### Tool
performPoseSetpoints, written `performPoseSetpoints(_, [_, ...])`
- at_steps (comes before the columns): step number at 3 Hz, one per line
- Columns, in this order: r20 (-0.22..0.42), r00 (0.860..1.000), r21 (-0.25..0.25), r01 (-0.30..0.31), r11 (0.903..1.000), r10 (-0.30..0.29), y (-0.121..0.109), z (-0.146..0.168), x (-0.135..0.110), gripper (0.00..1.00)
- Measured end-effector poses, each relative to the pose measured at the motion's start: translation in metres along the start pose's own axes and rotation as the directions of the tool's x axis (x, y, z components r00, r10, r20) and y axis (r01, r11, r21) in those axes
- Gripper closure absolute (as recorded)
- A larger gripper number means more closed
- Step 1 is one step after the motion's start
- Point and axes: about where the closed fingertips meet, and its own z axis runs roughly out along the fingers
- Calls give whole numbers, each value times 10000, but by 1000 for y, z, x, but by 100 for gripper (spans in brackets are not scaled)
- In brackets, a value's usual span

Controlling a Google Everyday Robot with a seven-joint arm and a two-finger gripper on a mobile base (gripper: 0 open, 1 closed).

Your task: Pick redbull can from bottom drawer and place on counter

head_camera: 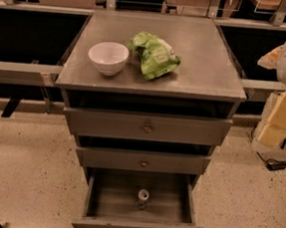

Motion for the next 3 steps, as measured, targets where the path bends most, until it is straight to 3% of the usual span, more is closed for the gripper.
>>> performPoseSetpoints(1, [0, 10000, 0, 0, 10000, 0, 0, 0, 0, 0])
performPoseSetpoints(2, [399, 9990, -380, -170, 9991, 185, 5, 43, -4, 0])
performPoseSetpoints(3, [1471, 9877, -1644, -276, 9860, 522, 37, 139, -20, 0])
